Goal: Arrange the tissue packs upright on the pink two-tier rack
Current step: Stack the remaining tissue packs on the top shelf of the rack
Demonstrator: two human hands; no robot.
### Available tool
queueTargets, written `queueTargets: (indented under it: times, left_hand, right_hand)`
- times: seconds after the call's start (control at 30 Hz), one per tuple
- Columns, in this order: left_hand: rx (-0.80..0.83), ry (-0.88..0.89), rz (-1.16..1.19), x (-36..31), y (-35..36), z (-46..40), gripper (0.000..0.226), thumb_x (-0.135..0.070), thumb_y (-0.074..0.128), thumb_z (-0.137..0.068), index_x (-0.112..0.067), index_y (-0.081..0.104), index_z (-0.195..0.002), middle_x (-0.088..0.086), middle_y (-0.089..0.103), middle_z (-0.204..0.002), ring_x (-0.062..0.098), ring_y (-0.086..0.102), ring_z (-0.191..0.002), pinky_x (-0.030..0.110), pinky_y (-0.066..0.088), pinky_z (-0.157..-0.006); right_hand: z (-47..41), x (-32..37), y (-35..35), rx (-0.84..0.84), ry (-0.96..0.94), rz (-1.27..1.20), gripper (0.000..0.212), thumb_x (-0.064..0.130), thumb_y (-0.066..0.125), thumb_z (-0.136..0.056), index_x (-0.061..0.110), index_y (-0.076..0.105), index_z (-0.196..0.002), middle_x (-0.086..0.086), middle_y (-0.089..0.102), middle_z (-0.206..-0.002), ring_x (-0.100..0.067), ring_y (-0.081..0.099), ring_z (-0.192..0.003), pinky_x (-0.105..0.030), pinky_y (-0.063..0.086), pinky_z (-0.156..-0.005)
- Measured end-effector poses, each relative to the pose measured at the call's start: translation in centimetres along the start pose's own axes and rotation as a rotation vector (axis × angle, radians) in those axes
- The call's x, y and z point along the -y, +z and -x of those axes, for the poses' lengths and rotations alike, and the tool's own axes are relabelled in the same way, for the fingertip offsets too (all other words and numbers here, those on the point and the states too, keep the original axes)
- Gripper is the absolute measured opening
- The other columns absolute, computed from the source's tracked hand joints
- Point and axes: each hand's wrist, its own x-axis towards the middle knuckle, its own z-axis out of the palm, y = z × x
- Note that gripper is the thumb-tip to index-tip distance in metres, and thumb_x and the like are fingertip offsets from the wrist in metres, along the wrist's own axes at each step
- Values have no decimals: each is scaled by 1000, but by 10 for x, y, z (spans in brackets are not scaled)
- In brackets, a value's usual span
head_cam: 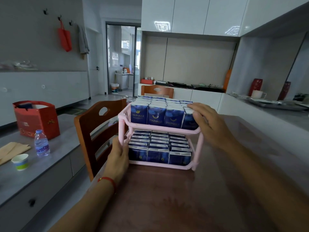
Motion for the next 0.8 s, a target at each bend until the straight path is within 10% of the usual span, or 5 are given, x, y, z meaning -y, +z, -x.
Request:
queueTargets:
  times: [0.2, 0.8]
  left_hand:
    - [-34, 31, -6, 3, 0, -3, 15, -31, 42, -106, -32, 48, -120, -10, 65, -106, 11, 63, -99, 41, 54, -90]
    - [-33, 48, 32, 8, -1, -4, 12, -31, 44, -105, -36, 53, -112, -7, 66, -106, 21, 64, -104, 55, 52, -97]
  right_hand:
    - [-16, -10, 9, -60, 27, 19, 32, 34, 48, -99, 20, 67, -122, -3, 62, -123, -19, 49, -118, -41, 45, -100]
    - [-1, 1, 6, -39, 209, -232, 52, 37, 46, -104, 19, 35, -151, 2, 41, -152, -5, 44, -126, -35, 54, -97]
